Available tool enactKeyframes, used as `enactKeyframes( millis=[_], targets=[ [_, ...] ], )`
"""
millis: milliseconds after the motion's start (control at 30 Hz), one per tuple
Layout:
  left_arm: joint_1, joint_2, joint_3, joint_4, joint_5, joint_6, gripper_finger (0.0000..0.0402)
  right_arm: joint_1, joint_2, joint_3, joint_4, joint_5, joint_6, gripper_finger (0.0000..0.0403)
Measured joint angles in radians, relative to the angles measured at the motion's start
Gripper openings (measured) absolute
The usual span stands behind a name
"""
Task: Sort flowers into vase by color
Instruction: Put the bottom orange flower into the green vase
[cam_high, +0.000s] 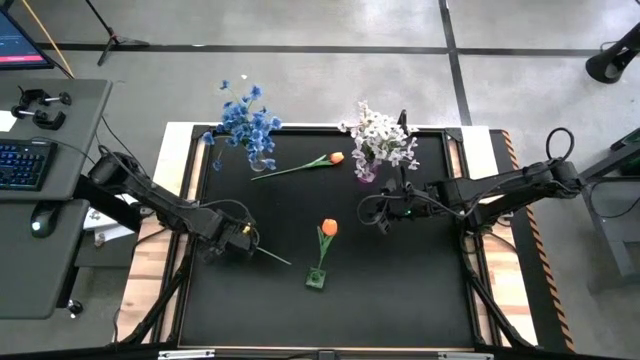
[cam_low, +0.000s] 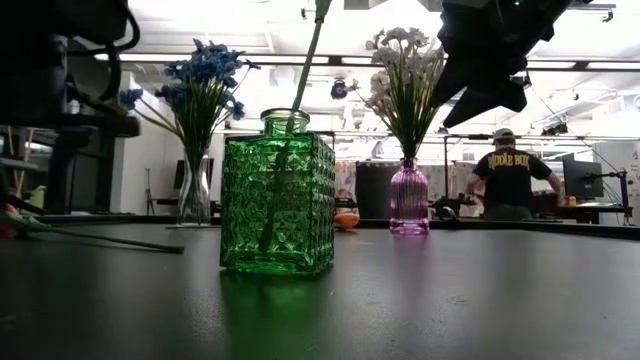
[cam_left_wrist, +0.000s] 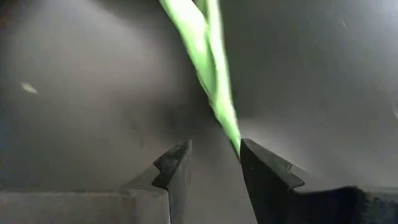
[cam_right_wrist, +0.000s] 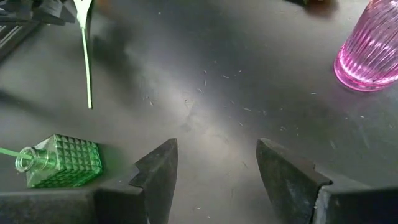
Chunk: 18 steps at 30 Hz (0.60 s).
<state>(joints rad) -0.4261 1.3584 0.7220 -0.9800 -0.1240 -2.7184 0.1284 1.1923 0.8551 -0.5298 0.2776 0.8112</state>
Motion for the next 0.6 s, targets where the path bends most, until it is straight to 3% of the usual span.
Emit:
enactKeyframes(
  millis=[600],
  targets=[
    [0.075, 0.0, -0.006, 0.002, -0.019, 0.016, 0.0126, 0.0, 0.0, 0.0, 0.004, 0.0, 0.0, 0.0206]
  ],
)
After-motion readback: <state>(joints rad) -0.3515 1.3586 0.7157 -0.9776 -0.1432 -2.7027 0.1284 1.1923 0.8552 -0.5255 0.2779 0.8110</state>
